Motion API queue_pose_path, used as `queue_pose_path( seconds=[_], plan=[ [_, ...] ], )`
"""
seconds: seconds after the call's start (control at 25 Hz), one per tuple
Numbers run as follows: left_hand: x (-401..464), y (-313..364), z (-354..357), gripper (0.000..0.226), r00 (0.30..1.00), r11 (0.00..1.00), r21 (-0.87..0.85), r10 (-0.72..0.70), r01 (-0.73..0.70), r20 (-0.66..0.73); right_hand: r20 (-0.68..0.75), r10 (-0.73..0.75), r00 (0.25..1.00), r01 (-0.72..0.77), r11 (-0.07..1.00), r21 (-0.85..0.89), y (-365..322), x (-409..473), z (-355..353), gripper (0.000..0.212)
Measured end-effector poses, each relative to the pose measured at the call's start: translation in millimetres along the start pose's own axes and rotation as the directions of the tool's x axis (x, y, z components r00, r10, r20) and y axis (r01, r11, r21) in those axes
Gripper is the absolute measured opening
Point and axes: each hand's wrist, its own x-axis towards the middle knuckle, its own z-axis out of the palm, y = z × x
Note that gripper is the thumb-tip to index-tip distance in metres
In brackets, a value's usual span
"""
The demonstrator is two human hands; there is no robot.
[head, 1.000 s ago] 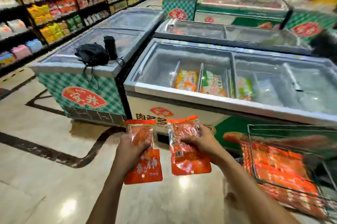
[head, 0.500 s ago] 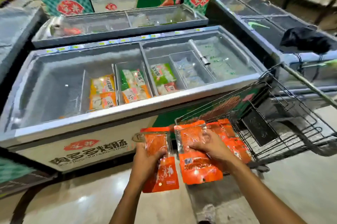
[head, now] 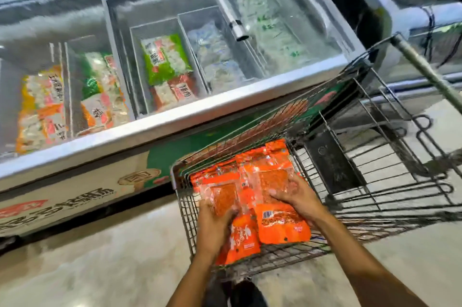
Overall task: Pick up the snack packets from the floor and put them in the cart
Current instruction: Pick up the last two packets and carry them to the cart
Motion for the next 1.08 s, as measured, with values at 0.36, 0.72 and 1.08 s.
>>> queue_pose_path(
  seconds=[0.36,0.72,1.08],
  plan=[
    [123.2,-129.4,77.6,0.056,0.961,0.964,0.037,-0.260,0.265,-0.097,0.005,0.108,0.994,-0.106,0.982,-0.156,98.6,146.8,-16.4,0.055],
    [192.5,-189.8,101.0,0.034,0.925,0.965,0.046,-0.233,0.257,-0.300,0.054,0.147,0.988,-0.121,0.934,-0.337,245.5,276.7,2.9,0.087],
    [190.5,-199.5,109.2,0.080,0.852,0.802,0.463,-0.103,0.376,-0.514,-0.030,0.091,0.995,-0.063,0.381,-0.922,177.7,256.3,15.9,0.068]
  ],
)
